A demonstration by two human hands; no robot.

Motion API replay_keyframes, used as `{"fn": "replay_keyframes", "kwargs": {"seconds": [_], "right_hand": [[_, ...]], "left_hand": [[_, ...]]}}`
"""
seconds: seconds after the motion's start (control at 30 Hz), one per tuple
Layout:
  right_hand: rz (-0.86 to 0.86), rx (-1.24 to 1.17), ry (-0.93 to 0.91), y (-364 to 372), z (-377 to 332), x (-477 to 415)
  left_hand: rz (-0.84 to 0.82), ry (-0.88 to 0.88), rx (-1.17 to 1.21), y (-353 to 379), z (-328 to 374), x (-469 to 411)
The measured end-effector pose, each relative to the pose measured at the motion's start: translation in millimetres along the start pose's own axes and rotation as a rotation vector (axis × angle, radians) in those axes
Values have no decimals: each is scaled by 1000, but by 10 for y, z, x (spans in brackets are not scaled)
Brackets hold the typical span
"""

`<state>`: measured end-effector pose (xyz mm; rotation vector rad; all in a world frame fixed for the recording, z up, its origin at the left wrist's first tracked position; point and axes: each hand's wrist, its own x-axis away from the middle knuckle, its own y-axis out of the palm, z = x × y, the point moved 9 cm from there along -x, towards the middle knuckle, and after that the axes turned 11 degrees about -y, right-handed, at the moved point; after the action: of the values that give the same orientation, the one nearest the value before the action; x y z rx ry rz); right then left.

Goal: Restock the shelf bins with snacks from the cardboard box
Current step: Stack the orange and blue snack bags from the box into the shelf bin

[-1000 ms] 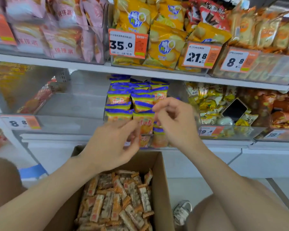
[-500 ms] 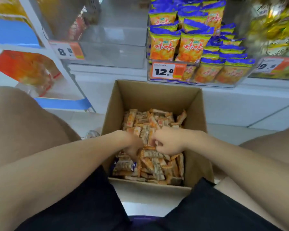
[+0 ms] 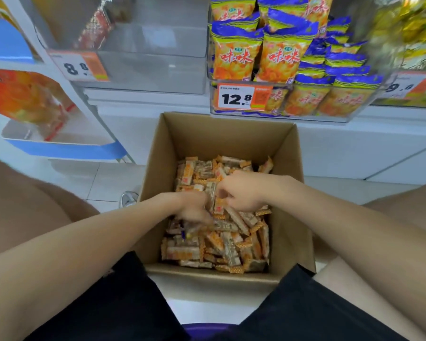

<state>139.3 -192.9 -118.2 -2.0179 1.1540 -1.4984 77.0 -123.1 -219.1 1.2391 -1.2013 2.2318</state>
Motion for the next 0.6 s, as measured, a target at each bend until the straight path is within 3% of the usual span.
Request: {"fn": "replay_keyframes", "kwargs": {"seconds": [0.07,0.13,0.2,0.27,0.47,0.6], "right_hand": [[74,-3,11,-162,44,58],[282,-75,-11,-472,81,198],[481,-168,-65,-774,112,401],[564,-267,-114,-939,133,576],[816,-290,-94,-1254,266,959],[874,-606,-48,-1337,357,1194]], "left_hand": [[56,14,272,-288,87,115],[95,37,528,-529,161,249],[8,92,801,-676,288,424],[-82,147,984,-843,432,671],[27,246,1226,-1405,558,1239],[264,392,1197,-1741,559,1510]]}}
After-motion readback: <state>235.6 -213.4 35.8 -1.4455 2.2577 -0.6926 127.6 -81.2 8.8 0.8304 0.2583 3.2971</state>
